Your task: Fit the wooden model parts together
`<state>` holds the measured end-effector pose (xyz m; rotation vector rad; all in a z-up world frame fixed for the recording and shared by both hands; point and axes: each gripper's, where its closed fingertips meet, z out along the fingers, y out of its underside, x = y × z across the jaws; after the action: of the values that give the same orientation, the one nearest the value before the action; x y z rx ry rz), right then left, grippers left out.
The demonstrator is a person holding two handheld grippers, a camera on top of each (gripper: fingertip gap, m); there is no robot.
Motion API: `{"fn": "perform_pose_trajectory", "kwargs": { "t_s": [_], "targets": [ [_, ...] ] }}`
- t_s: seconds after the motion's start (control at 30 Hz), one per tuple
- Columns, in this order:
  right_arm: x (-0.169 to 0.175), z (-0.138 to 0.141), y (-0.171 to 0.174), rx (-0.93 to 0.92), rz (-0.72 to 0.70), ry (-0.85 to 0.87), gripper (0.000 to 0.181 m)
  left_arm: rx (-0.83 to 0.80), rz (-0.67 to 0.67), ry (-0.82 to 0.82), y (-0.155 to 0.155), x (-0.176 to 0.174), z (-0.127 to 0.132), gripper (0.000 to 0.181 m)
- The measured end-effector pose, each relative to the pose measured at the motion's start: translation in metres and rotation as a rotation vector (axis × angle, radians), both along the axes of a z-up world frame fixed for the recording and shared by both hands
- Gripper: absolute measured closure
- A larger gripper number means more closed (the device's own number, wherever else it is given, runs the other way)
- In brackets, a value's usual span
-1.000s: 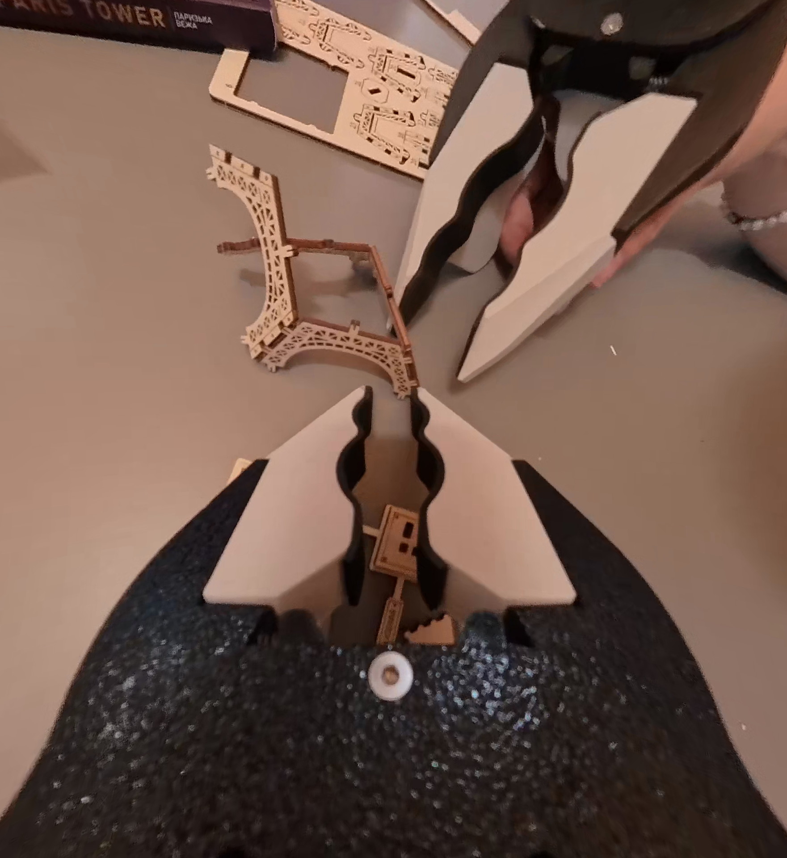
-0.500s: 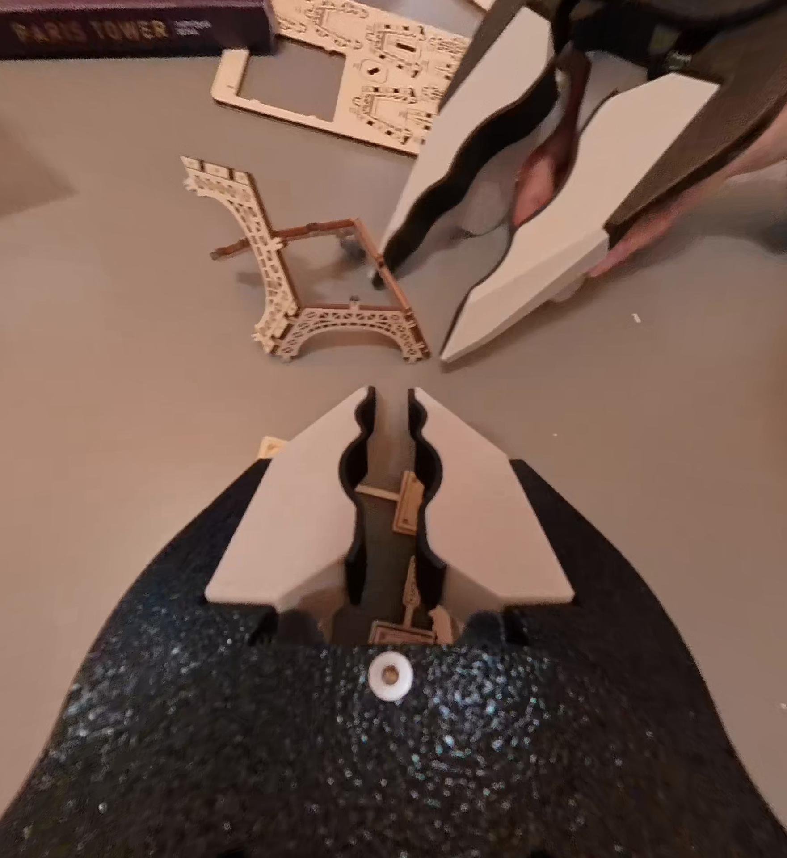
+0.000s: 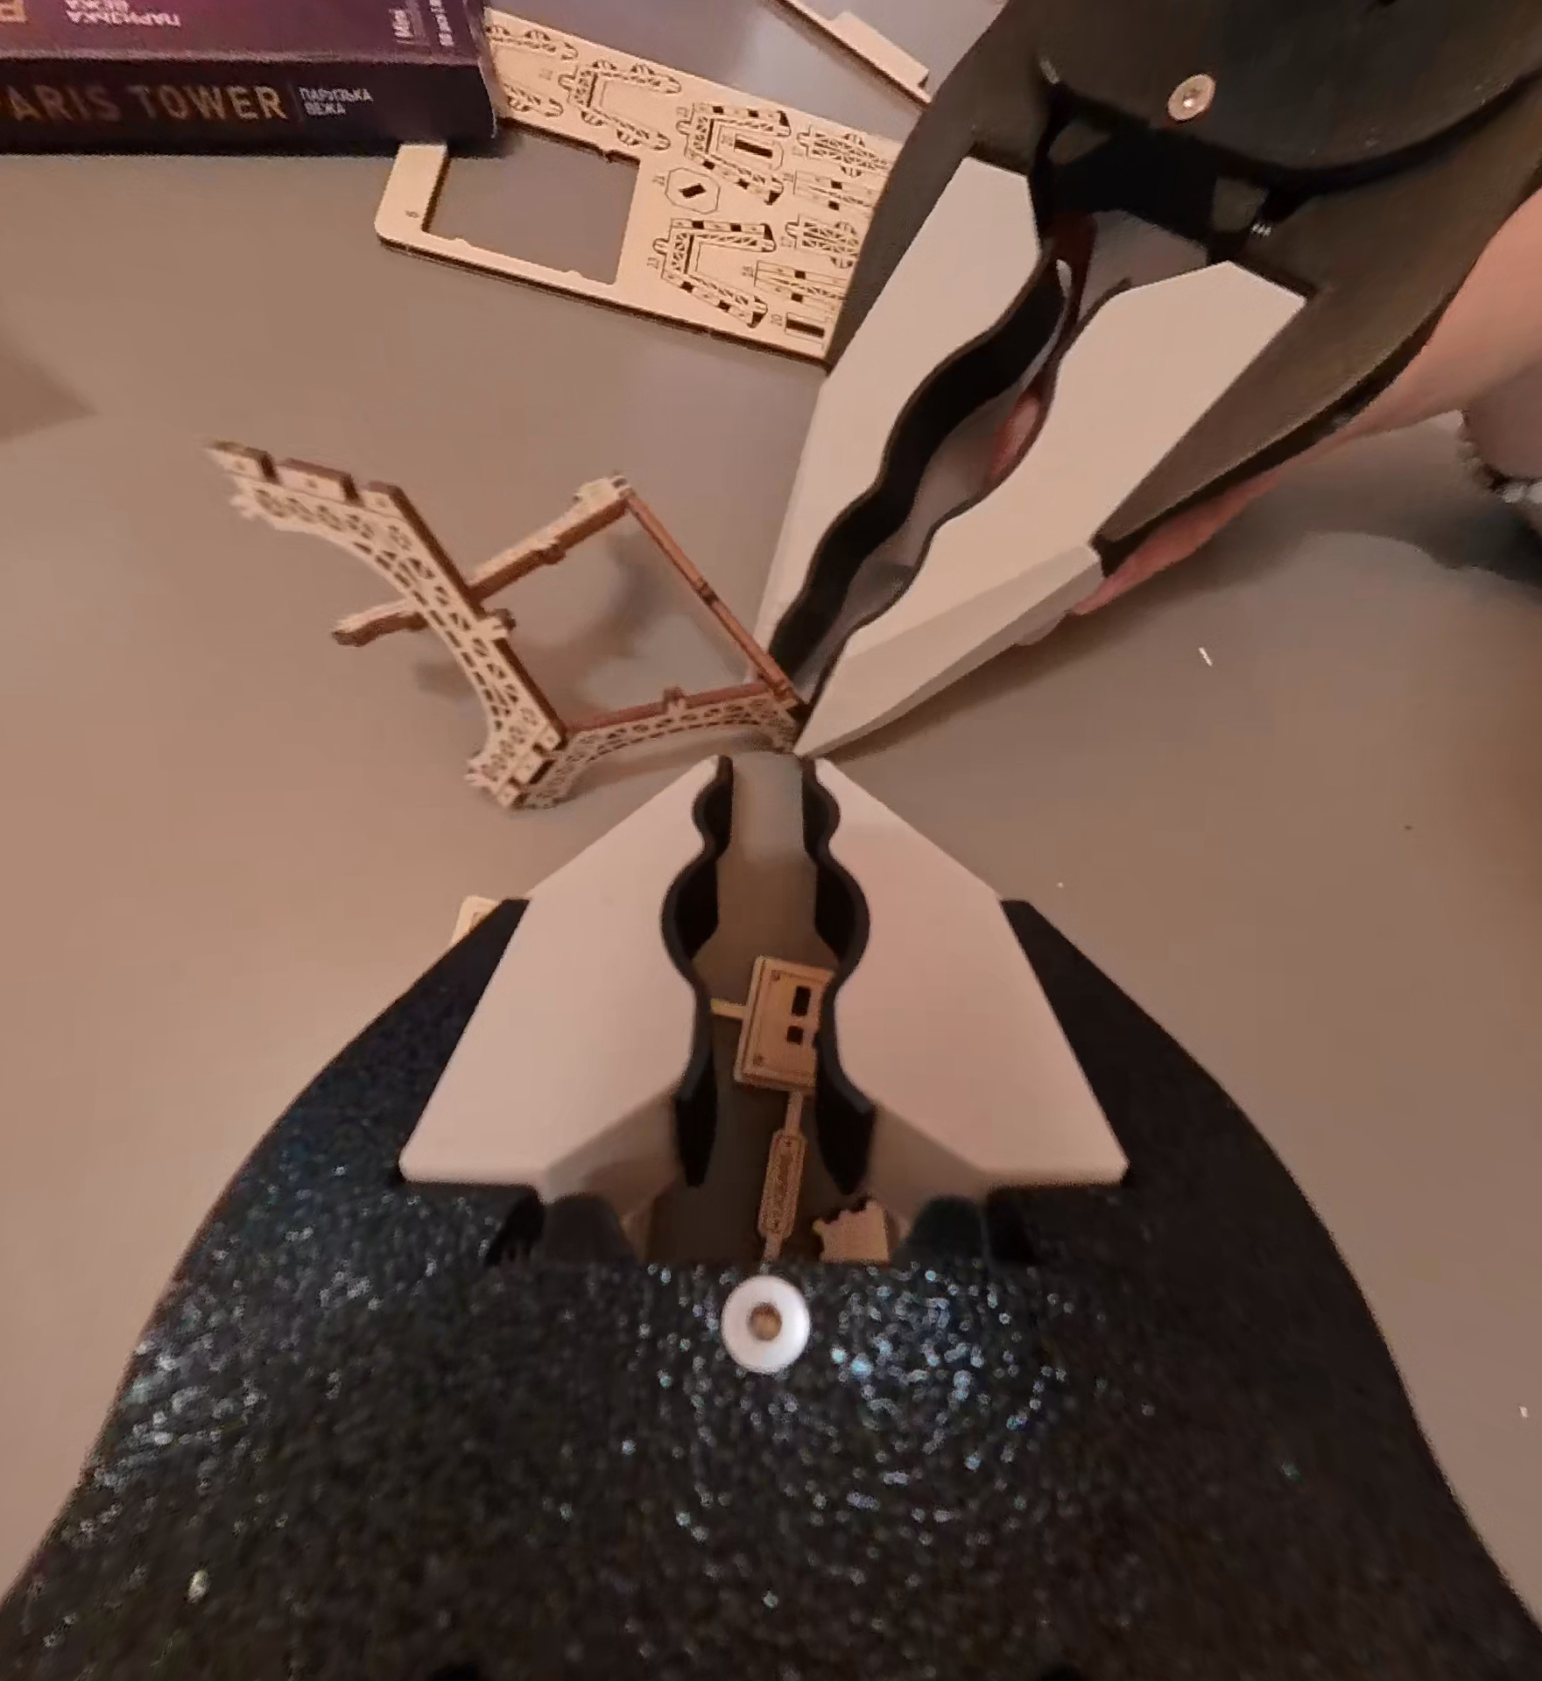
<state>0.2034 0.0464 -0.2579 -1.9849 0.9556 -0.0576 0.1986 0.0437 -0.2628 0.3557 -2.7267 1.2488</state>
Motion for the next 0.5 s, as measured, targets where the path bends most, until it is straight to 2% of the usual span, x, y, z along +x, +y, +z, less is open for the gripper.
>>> {"fn": "perform_pose_trajectory", "kwargs": {
  "t_s": [0.17, 0.23, 0.3, 0.4, 0.5],
  "targets": [
    [-0.007, 0.006, 0.003, 0.056, 0.053, 0.011, 0.171, -0.054, 0.035, 0.045, 0.006, 0.006, 0.009, 0.169],
    [-0.011, 0.003, 0.0, 0.054, 0.08, 0.042, 0.162, -0.055, 0.032, 0.089, 0.005, 0.003, 0.006, 0.17],
    [-0.013, 0.003, -0.001, 0.067, 0.102, 0.064, 0.166, -0.066, 0.014, 0.116, 0.002, -0.002, 0.004, 0.17],
    [-0.018, 0.008, -0.001, 0.114, 0.154, 0.081, 0.151, -0.02, 0.001, 0.094, 0.002, -0.004, -0.002, 0.169],
    [-0.007, 0.013, -0.028, -0.043, 0.174, -0.125, 0.152, 0.036, -0.029, 0.016, 0.011, -0.003, -0.004, 0.172]
  ]
}}
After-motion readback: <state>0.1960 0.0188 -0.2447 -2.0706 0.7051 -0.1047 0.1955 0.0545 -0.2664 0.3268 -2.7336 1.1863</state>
